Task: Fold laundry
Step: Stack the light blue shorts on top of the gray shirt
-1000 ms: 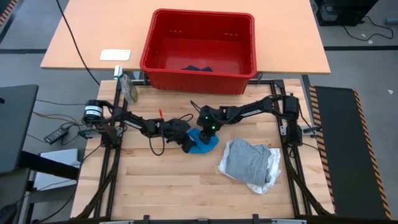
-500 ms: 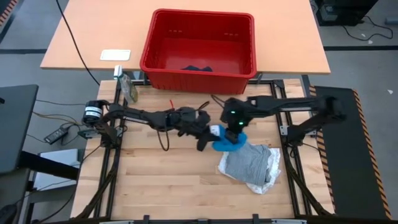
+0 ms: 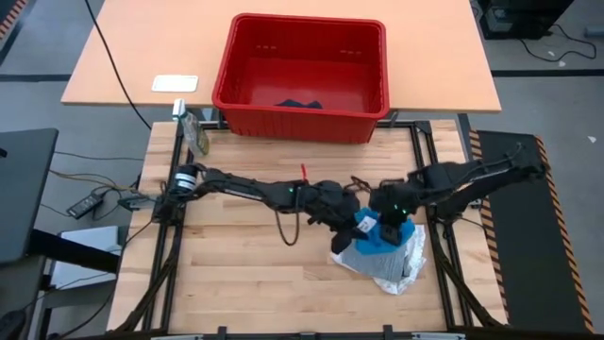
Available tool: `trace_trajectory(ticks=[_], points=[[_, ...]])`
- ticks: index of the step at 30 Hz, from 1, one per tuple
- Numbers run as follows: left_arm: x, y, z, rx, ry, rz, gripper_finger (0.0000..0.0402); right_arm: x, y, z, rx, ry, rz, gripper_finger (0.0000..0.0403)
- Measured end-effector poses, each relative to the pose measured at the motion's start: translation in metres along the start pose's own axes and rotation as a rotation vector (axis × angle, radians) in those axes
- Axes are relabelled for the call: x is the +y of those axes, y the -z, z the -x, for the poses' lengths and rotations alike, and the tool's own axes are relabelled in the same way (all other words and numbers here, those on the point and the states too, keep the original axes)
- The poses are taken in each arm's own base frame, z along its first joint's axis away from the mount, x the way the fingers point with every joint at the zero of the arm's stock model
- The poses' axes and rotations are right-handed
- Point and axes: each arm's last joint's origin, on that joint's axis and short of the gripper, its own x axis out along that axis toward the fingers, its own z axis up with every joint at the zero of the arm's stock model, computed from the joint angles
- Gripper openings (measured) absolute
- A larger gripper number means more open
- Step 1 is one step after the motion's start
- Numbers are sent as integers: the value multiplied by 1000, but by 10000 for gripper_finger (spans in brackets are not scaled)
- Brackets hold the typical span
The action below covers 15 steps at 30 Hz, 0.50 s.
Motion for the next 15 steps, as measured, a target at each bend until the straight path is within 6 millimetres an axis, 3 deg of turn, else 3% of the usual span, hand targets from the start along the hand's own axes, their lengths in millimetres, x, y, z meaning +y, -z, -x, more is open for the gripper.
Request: trace_trajectory(ticks=[4, 8, 15], points=[[6, 7, -19, 14, 1, 3, 27, 3, 15, -23, 41, 39, 31, 61], [12, 29, -36, 80, -13, 18, 40, 0, 30, -47, 66, 53, 40, 90], [14, 60, -47, 231, -112, 52, 128, -8, 47, -72, 49, 106, 13, 151]])
